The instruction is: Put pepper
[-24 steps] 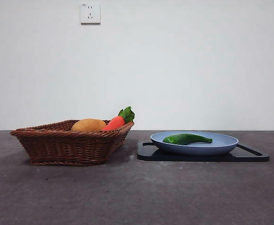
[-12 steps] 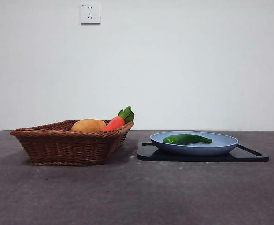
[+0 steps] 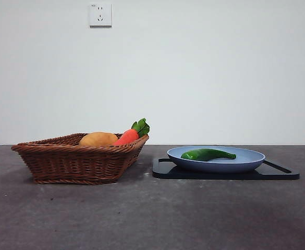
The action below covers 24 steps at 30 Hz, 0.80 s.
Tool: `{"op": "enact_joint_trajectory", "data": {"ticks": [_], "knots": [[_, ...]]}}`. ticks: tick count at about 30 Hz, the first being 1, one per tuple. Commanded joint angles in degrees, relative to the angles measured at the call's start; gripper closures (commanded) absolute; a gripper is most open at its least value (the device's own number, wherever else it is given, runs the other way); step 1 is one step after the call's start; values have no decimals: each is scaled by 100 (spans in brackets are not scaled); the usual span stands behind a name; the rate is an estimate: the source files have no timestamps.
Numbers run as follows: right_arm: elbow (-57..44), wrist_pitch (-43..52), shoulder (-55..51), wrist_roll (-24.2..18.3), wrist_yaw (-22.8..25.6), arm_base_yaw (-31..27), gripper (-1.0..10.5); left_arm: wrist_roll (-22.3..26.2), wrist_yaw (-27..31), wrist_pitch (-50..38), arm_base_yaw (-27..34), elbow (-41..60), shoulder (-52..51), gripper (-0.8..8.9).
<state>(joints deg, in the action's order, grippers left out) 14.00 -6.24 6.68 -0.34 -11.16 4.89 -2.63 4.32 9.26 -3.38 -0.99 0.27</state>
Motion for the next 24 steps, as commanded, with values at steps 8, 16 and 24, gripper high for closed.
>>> {"op": "enact_joint_trajectory", "data": {"ticks": [8, 16, 24], "knots": [[-1228, 146, -634, 562, 109, 4, 936, -39, -4, -66, 15, 61, -17, 805], [-1355, -330, -671, 647, 107, 4, 936, -39, -4, -66, 15, 61, -17, 805], [-1355, -282, -671, 649, 105, 2, 936, -39, -4, -66, 15, 61, -17, 805]]}}
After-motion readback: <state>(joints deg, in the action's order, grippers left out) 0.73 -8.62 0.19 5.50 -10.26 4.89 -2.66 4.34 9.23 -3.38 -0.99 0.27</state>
